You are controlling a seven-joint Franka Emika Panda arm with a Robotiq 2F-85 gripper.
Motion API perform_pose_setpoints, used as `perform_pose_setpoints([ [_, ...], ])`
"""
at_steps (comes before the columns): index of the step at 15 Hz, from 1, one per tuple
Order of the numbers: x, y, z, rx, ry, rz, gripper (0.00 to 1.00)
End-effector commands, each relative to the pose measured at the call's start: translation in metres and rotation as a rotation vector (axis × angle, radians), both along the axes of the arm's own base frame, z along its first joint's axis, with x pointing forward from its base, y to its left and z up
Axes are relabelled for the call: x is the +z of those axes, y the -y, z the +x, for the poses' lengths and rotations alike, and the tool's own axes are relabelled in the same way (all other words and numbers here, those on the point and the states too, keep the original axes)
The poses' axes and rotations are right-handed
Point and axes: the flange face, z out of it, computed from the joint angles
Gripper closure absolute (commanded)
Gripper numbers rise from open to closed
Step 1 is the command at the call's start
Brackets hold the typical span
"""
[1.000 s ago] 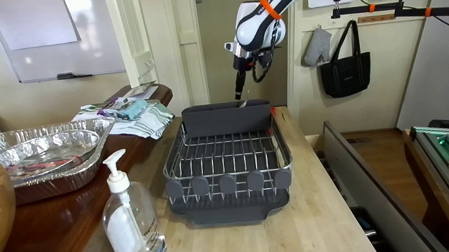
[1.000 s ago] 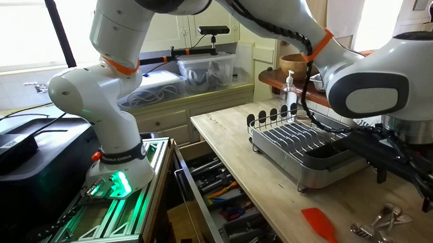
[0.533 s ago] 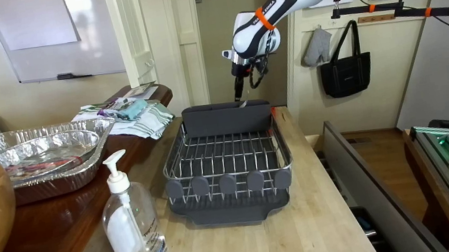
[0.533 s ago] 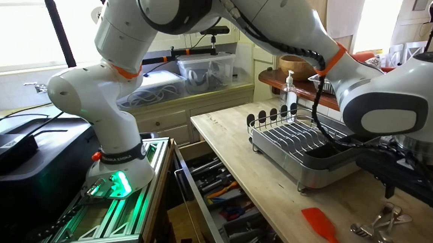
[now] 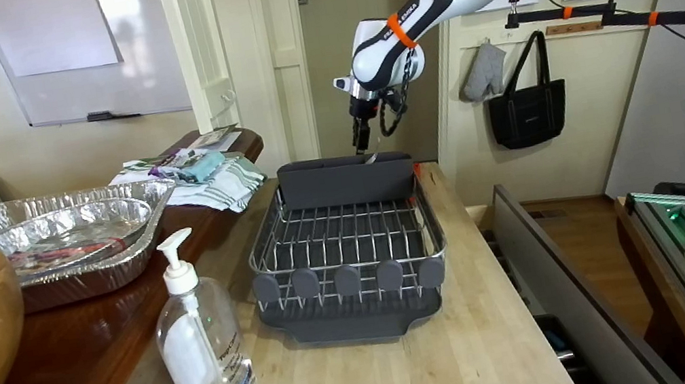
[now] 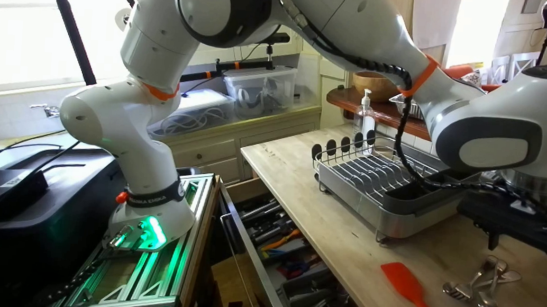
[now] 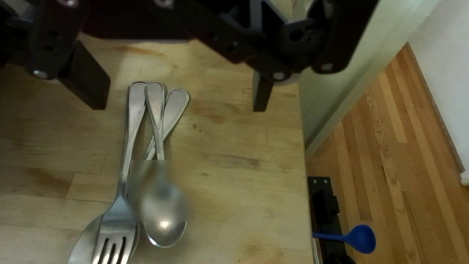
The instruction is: Put one silver spoon on the dishrack.
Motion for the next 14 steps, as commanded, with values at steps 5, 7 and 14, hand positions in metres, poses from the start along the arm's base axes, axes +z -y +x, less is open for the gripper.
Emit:
perform_pose_setpoints([
  [5,-0.015,0.002,0.001,0.211,-0.010,-0.006,0.00],
  [7,-0.025,0.006,-0.001,0.227,-0.023,-0.006,0.00],
  [14,-0.056,0.013,-0.007,0.196,0.001,0.026,0.00],
])
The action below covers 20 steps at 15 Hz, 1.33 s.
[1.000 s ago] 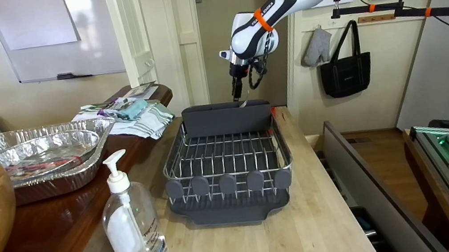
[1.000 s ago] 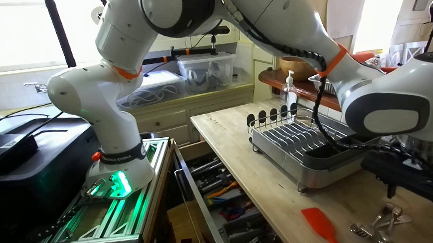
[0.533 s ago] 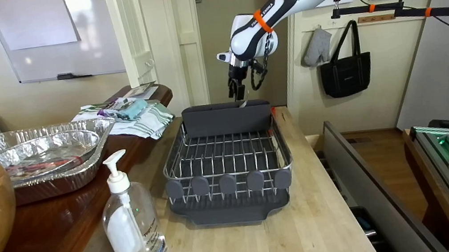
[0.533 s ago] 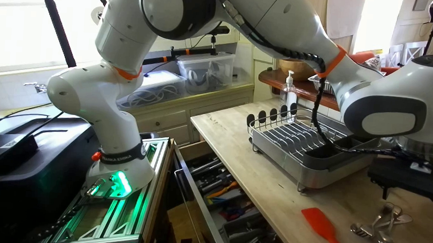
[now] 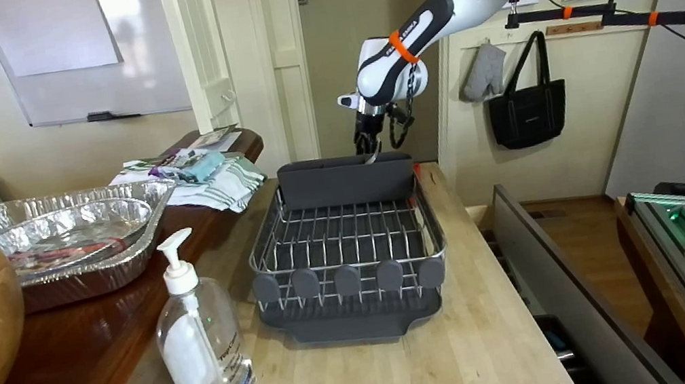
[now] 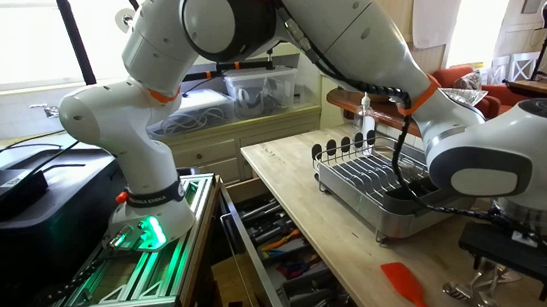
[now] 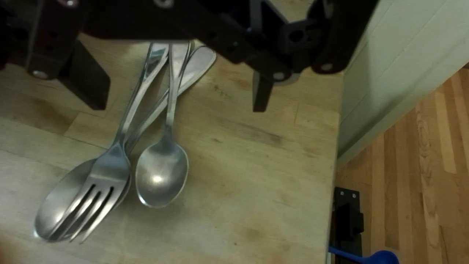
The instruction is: Put one silver spoon on the dishrack.
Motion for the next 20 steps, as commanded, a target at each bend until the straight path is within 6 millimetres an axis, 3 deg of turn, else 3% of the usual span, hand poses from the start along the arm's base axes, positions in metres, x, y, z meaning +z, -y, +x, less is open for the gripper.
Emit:
perform_pose_setpoints([
  [1,-0.016,0.005,0.002,-0.012,0.040,0.040,0.00],
  [20,-0.042,0.020,0.008,-0.084,0.087,0.062,0.00],
])
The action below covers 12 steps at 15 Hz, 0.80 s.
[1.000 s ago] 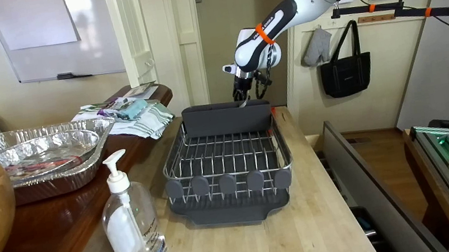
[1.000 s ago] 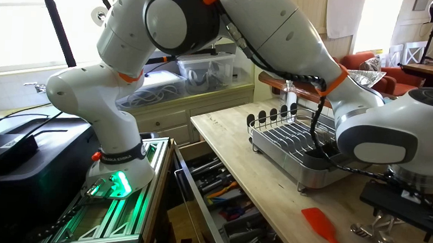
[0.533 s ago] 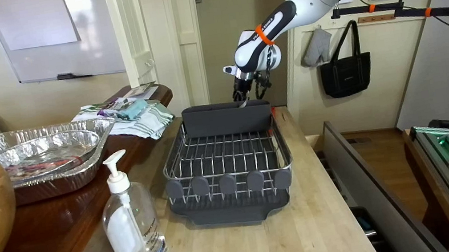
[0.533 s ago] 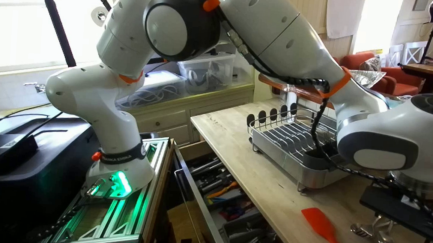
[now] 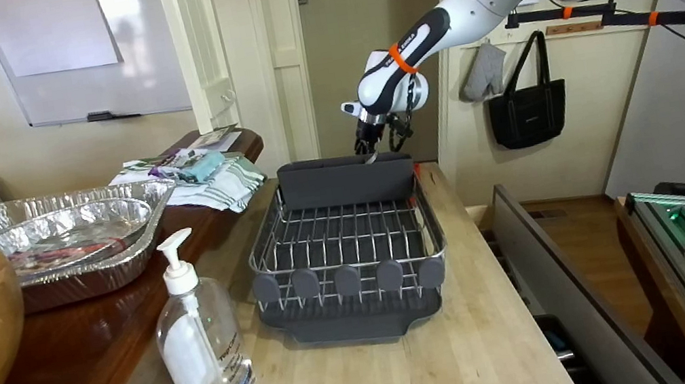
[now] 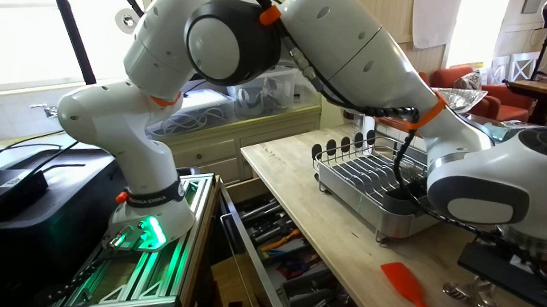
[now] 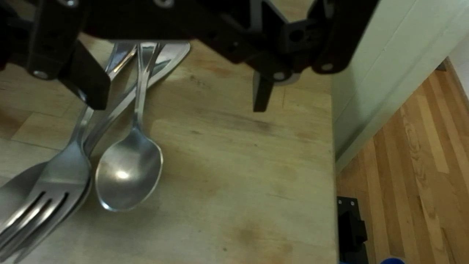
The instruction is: Put one silver spoon on the dishrack.
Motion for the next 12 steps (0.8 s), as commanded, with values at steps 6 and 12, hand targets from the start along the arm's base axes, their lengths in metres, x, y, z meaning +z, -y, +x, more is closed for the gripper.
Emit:
perform_pose_setpoints([
  [6,-0.018,0.008,0.004,-0.013,0.012,-0.013,0.00],
  [12,-0.024,0.009,0.003,-0.009,0.001,-0.020,0.00],
])
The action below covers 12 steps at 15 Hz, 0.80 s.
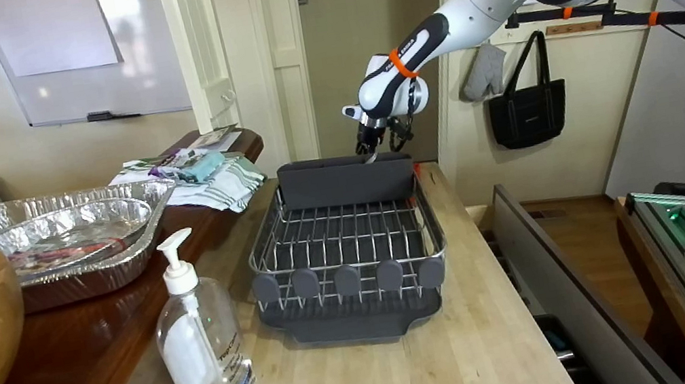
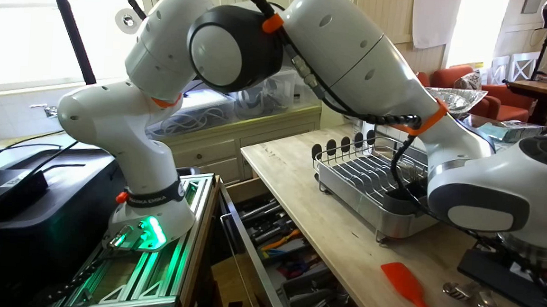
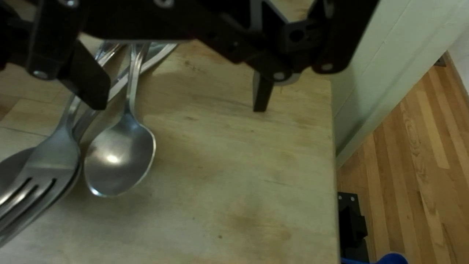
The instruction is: Put one silver spoon on the dishrack.
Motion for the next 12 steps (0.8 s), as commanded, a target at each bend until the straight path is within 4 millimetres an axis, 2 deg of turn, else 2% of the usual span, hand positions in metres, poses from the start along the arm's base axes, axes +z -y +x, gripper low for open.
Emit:
perform_pose_setpoints([
  [1,-0.0147,0.0043,0.0030,-0.003,0.004,-0.019,0.00],
  [3,-0.0167,0.0047,0.0025,0.000,0.000,-0.029,0.00],
  [5,-0.0180,0.0055,0.0020,-0.002,-0.005,-0.031,0.26],
  [6,-0.0184,0.0057,0.0018,-0.002,-0.005,-0.030,0.29],
  [9,-0.0176,0.0059,0.0025,-0.003,-0.004,-0.032,0.55],
  [10,-0.0173,0.0058,0.0028,-0.002,-0.003,-0.033,0.43],
  [11,-0.0168,0.0058,0.0032,-0.003,-0.003,-0.034,0.23],
  [12,-0.0166,0.0059,0.0033,-0.003,-0.002,-0.035,0.19],
])
